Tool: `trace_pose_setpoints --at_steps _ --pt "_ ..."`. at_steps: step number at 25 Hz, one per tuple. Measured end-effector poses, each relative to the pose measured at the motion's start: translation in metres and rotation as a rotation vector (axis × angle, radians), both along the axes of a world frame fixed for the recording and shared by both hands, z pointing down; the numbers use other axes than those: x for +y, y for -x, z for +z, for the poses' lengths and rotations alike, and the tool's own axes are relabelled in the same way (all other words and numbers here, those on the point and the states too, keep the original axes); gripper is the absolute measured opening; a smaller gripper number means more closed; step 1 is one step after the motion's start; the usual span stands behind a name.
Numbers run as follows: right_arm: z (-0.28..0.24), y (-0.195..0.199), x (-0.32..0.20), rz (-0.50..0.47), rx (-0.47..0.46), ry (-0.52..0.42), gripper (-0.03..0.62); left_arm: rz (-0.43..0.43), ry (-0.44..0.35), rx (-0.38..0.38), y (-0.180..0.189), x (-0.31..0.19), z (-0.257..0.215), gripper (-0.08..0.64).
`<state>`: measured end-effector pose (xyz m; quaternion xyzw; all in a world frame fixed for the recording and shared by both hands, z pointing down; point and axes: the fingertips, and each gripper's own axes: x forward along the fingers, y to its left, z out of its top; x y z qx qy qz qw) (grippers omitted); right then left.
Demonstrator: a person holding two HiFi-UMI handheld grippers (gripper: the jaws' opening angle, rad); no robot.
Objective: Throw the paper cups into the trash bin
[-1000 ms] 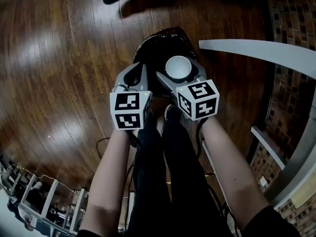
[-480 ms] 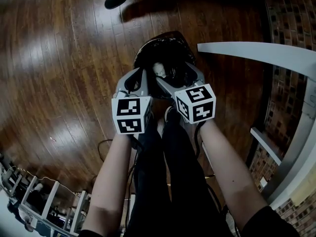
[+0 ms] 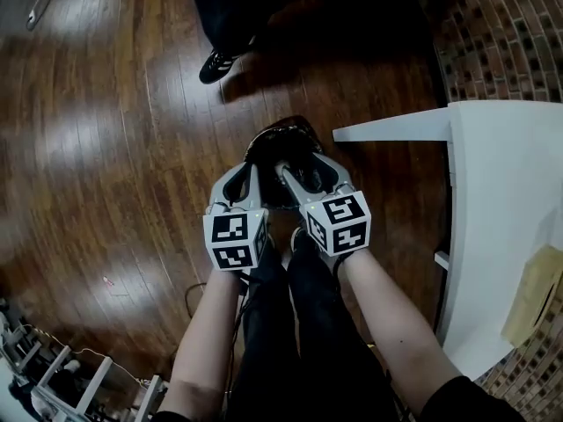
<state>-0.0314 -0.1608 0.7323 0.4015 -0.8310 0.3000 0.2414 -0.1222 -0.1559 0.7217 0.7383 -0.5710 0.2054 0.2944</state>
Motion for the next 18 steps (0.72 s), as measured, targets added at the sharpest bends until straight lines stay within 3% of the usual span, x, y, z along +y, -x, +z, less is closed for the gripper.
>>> trace_pose_setpoints --at_steps 3,9,18 --pt "-0.032 0.0 -0.005 -0.01 0.019 -0.058 0.202 -0.01 -0.032 0.028 -0.007 -0.011 -0.043 0.005" --pt "-0.093 -0.004 -0.033 0.028 -0.01 -0.156 0.092 0.011 -0.112 0.005 -0.011 -0.033 -0.103 0.005" --pt "-0.191 -0.013 -0.054 0.065 -0.073 -0.278 0.048 0.024 -0.233 0.028 -0.026 -0.047 -0.201 0.005"
